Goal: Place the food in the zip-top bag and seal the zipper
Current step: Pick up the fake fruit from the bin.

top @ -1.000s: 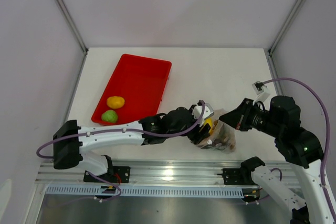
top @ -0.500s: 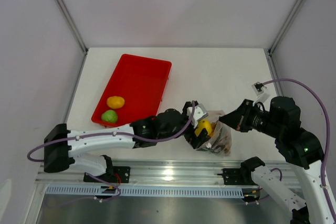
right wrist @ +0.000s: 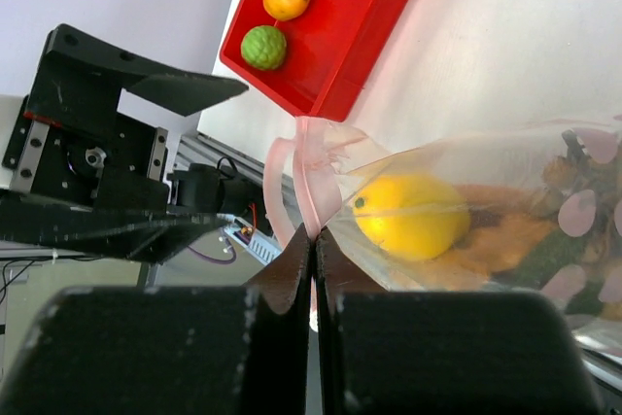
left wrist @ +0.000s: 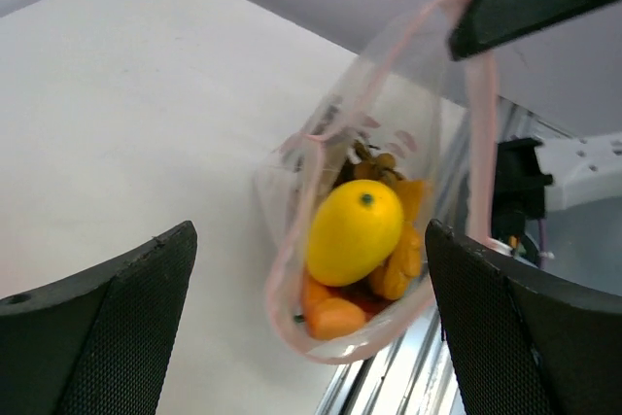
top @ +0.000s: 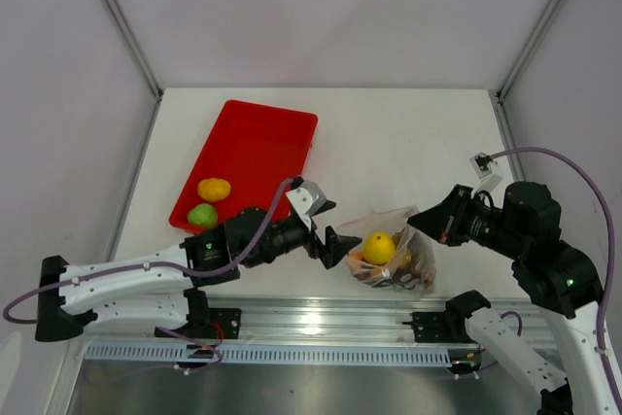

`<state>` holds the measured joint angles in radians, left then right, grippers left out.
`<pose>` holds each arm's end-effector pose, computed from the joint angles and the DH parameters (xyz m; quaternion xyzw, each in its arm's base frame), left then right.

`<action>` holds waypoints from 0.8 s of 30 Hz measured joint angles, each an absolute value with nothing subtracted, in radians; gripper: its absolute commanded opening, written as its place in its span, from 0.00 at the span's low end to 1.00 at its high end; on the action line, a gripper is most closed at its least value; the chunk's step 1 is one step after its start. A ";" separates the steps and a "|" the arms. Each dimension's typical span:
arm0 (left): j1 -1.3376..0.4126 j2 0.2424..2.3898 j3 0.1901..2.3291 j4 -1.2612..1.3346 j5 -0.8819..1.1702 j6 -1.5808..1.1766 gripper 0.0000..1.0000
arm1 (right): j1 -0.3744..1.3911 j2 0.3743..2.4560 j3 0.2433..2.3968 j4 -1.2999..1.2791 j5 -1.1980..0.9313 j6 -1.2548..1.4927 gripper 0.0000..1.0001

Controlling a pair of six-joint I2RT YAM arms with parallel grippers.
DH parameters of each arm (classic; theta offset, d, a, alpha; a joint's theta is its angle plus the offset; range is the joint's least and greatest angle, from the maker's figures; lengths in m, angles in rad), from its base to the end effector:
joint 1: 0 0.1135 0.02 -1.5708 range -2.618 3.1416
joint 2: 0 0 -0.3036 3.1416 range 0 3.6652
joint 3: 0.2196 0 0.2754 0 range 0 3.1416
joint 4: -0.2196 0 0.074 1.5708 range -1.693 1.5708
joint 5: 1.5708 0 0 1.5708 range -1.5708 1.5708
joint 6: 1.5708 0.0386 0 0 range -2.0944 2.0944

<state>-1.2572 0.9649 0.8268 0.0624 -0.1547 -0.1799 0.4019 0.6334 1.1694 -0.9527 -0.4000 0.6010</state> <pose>0.0777 -0.2202 0.3770 0.3300 0.6546 -0.4035 0.5475 0.0640 0.0435 0.4377 -0.0262 0.8281 0.4030 0.3888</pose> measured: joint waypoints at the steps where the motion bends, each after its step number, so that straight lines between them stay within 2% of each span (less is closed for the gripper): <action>1: -1.257 0.957 0.827 0.050 -0.189 -0.192 1.00 | 0.402 0.633 1.169 -0.953 -0.400 0.601 0.00; 7: -1.213 0.937 0.855 -0.192 -0.472 -0.382 0.99 | 0.402 0.632 1.167 -0.954 -0.397 0.591 0.00; 11: -1.066 0.921 0.874 -0.341 -0.564 -0.507 0.99 | 0.402 0.630 1.157 -0.953 -0.397 0.585 0.00; 18: -0.654 0.926 0.907 -0.509 -0.447 -0.672 0.99 | 0.402 0.640 1.143 -0.933 -0.398 0.580 0.00; 24: -0.434 1.169 1.047 -0.649 -0.389 -0.770 1.00 | 0.402 0.655 1.129 -0.905 -0.401 0.575 0.00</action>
